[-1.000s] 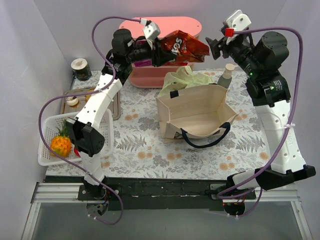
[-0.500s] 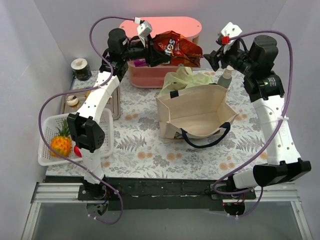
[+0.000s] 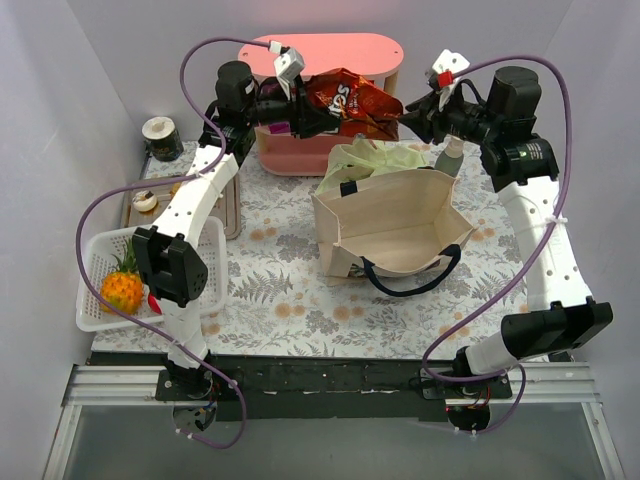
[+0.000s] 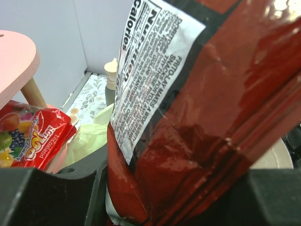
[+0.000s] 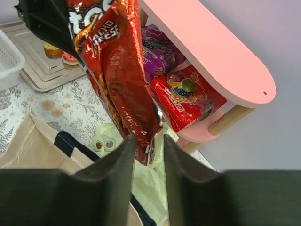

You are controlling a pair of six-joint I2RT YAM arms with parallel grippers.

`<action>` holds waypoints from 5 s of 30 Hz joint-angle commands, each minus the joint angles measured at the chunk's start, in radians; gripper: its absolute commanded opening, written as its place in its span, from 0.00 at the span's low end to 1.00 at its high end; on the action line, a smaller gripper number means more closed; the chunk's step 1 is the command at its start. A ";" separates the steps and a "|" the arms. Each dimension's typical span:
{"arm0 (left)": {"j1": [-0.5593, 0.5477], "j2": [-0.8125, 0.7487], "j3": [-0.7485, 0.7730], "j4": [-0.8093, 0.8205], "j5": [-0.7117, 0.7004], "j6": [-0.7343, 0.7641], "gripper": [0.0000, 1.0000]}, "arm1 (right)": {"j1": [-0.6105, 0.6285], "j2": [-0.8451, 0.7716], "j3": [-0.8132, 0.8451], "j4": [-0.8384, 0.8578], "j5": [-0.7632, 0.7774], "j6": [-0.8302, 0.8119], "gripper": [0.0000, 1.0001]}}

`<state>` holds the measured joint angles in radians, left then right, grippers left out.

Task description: Untie the knot of the grocery bags and take out the mixed food

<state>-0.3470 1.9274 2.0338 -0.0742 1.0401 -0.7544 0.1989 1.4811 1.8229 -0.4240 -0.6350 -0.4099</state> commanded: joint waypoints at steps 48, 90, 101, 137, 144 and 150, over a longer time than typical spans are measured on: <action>-0.012 -0.189 -0.167 -0.125 -0.057 0.389 0.00 | -0.144 0.107 0.148 -0.114 -0.459 0.011 0.01; 0.178 0.453 0.500 0.424 -0.210 -0.378 0.05 | -0.289 -0.059 -0.020 -0.062 -0.223 0.214 0.88; 0.195 0.487 0.568 0.484 -0.370 -0.296 0.18 | -0.260 -0.019 0.022 -0.102 -0.186 0.180 0.89; 0.164 0.533 0.574 0.747 -0.666 0.010 0.98 | -0.112 0.031 0.087 -0.203 -0.029 0.036 0.91; 0.174 0.547 0.575 0.833 -0.807 0.155 0.96 | -0.092 0.016 0.044 -0.193 -0.023 0.037 0.91; 0.183 0.506 0.563 0.844 -0.824 0.184 0.96 | -0.087 -0.016 0.001 -0.196 -0.008 0.029 0.91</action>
<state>-0.1745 2.4805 2.5752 0.7395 0.2638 -0.6296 0.1062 1.5120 1.8450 -0.6544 -0.6514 -0.3855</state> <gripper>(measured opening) 0.965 0.914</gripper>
